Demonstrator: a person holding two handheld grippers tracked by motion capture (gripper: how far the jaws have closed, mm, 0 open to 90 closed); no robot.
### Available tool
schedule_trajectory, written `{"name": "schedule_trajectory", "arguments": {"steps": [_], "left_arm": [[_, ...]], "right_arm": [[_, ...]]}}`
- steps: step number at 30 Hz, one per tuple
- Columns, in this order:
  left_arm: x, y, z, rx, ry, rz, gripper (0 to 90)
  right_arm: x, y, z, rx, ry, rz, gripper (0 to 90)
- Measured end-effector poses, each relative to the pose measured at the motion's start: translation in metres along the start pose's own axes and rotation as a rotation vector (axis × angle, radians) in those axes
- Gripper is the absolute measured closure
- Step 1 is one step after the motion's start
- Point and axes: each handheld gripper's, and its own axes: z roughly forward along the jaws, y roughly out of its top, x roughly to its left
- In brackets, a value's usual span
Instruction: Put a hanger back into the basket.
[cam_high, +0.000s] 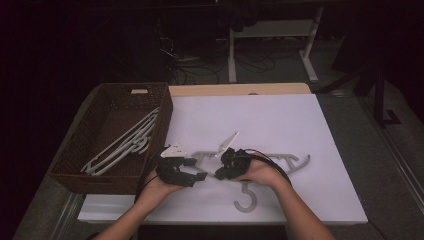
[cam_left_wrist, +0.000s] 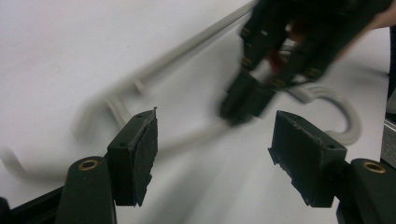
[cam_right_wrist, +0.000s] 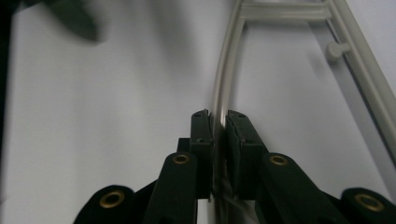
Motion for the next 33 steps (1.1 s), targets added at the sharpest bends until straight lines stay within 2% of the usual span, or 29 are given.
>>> {"name": "schedule_trajectory", "arguments": {"steps": [2,4,6,9,11,13,15,17,18,21,26,29,33], "left_arm": [[0.000,0.000,0.000,0.003,0.001,0.003,31.6],[0.000,0.000,0.001,0.004,0.000,0.002,31.6],[-0.001,0.000,0.001,0.008,0.000,0.011,31.6],[-0.002,0.000,0.001,0.014,0.002,0.028,31.6],[-0.002,0.001,0.002,0.017,-0.006,0.032,31.7],[-0.002,0.001,0.003,0.028,-0.017,0.043,31.6],[-0.004,0.001,0.005,0.038,-0.027,0.057,31.6],[-0.005,0.002,0.007,0.045,-0.029,0.068,31.6],[-0.006,0.002,0.008,0.048,-0.028,0.074,31.6],[-0.006,0.002,0.009,0.053,-0.030,0.077,31.6],[-0.005,0.002,0.010,0.051,-0.035,0.076,31.6],[-0.006,0.002,0.010,0.051,-0.035,0.078,31.6],[-0.006,0.002,0.011,0.050,-0.037,0.079,31.6]], "right_arm": [[0.007,-0.004,-0.002,0.023,0.042,-0.033,81.3],[0.011,-0.006,-0.002,0.027,0.058,-0.051,81.2],[0.013,-0.008,-0.004,0.017,0.048,-0.047,79.9],[0.012,-0.011,-0.016,-0.053,0.041,0.007,70.8],[0.011,-0.015,-0.031,-0.122,-0.004,0.047,64.7],[0.009,-0.023,-0.044,-0.183,-0.026,0.089,62.8],[0.008,-0.032,-0.055,-0.216,-0.072,0.141,62.4],[0.008,-0.045,-0.065,-0.234,-0.114,0.166,64.2],[0.009,-0.054,-0.072,-0.236,-0.138,0.200,65.7],[0.010,-0.077,-0.086,-0.232,-0.221,0.255,74.6],[0.015,-0.127,-0.117,-0.208,-0.346,0.379,88.4],[0.018,-0.150,-0.124,-0.156,-0.400,0.433,89.2],[0.014,-0.168,-0.124,-0.135,-0.428,0.482,89.2]]}}
